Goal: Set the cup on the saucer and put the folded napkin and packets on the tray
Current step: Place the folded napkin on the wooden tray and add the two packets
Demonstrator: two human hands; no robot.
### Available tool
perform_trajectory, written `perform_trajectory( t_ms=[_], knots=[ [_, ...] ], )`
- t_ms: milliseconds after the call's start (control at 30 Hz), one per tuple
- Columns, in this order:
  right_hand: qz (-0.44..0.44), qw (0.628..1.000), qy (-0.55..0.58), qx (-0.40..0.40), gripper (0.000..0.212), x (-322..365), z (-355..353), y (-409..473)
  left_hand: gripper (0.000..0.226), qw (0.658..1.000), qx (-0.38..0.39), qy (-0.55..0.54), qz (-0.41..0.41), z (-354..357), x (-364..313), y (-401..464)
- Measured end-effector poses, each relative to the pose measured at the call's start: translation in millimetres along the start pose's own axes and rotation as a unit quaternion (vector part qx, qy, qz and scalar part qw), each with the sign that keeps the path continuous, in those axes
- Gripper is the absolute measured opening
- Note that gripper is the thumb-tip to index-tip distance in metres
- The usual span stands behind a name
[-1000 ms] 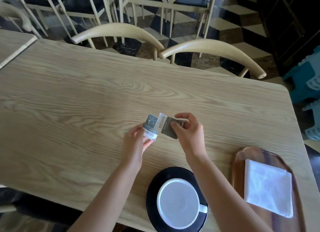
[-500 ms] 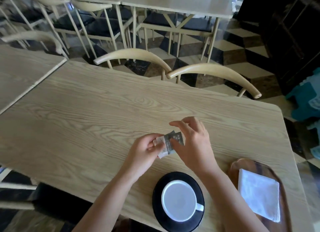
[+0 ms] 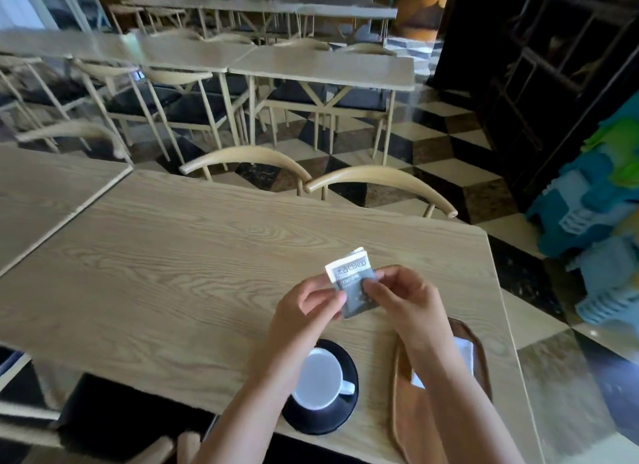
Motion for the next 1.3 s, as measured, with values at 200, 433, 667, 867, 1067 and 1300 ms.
perform_trajectory(
  t_ms=[200, 433, 667, 867, 1067, 1300],
  knots=[
    [0.018, 0.996, 0.022, -0.085, 0.013, 7, -46, -68, 0.021, 0.997, 0.057, 0.037, 0.036, 56, 14, -39],
    [0.109, 0.967, -0.174, -0.149, 0.018, -39, -115, -139, 0.025, 0.976, 0.103, 0.192, 0.014, 104, 81, -71],
    [0.200, 0.954, -0.160, -0.156, 0.006, -96, -142, -165, 0.024, 0.960, 0.131, 0.184, -0.167, 111, 144, -64],
    [0.238, 0.934, -0.197, -0.178, 0.006, -147, -154, -152, 0.025, 0.946, 0.088, 0.273, -0.152, 108, 179, -36],
    [0.279, 0.904, -0.267, -0.184, 0.003, -186, -169, -144, 0.013, 0.909, 0.071, 0.392, -0.122, 112, 214, -9],
    [0.270, 0.862, -0.413, -0.118, 0.007, -199, -168, -144, 0.003, 0.855, 0.019, 0.517, -0.034, 112, 225, -9]
  ],
)
Point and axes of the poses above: each hand's wrist, its own y-axis towards the middle knuckle, its own z-axis out of the palm, x = y × z, the point moved 2 cm from there along y, towards the middle knuckle, and after that the axes turned 9 degrees about -z, right-handed, at the moved point
